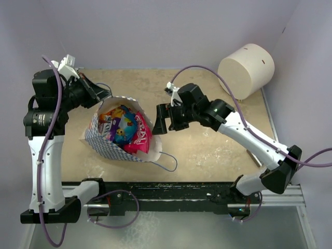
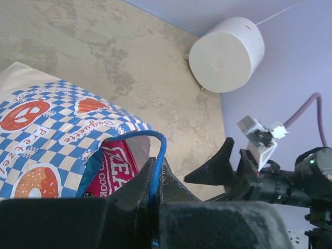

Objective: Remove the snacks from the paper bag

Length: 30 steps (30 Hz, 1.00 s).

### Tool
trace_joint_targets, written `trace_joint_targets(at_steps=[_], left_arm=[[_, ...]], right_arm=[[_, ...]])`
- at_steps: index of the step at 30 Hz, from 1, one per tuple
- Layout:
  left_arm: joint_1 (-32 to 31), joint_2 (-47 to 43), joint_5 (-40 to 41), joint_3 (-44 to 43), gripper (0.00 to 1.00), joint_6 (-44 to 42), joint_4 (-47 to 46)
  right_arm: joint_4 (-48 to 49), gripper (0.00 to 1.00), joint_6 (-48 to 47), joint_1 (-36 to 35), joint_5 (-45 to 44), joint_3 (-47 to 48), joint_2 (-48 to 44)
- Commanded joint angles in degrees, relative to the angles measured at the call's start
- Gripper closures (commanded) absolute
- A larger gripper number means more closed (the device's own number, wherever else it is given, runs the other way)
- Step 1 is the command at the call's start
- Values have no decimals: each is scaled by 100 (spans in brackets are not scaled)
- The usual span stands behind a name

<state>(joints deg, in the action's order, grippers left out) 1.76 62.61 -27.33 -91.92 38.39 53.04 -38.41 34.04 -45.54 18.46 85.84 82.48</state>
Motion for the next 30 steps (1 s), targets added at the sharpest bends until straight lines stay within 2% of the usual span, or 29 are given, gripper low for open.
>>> trace_joint_targets(at_steps=[1, 8, 16, 24, 28, 30], left_arm=[[-9, -171, -666, 3, 100, 466, -565], [-10, -256, -537, 161, 100, 494, -377], [-9, -146, -621, 343, 100, 578, -463], [-9, -75, -782, 355, 100, 614, -463], [-10, -177, -823, 486, 100, 712, -465], [-16, -232, -859, 585, 100, 775, -509]], right_arm=[[372, 5, 545, -478, -867, 227, 121], [197, 14, 654, -995, -1891, 557, 731], [634, 24, 629, -1176, -2059, 83, 1022], [699, 40, 641, -1176, -2232, 460, 1598], [663, 54, 780, -1177, -2044, 592, 1713], [489, 56, 876, -1182, -2032, 715, 1713]])
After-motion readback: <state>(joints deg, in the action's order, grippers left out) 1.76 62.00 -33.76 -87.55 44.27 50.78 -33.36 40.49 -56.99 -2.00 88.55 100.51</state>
